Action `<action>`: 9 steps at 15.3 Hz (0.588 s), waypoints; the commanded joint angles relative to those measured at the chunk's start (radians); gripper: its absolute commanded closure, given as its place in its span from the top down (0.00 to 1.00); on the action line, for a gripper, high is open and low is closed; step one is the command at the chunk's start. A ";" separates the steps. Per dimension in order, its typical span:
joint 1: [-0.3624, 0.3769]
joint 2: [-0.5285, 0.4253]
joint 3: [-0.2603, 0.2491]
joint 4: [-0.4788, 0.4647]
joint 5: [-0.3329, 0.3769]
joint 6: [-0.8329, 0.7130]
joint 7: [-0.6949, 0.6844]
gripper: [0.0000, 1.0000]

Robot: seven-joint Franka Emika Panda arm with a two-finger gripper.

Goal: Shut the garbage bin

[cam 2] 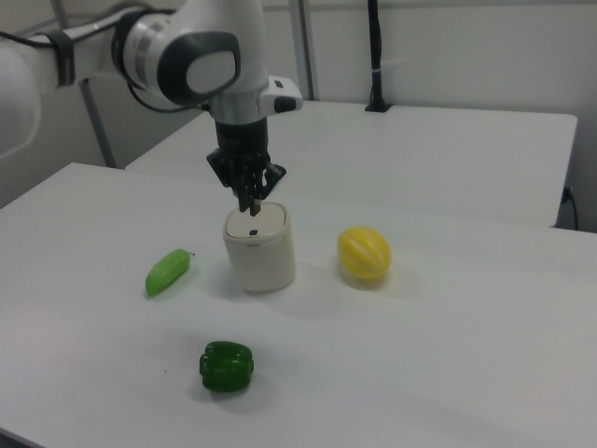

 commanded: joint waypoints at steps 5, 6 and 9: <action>-0.042 -0.104 0.003 -0.028 -0.087 -0.205 0.069 1.00; -0.041 -0.107 0.003 -0.026 -0.102 -0.217 0.125 1.00; -0.039 -0.107 0.007 -0.012 -0.131 -0.216 0.199 1.00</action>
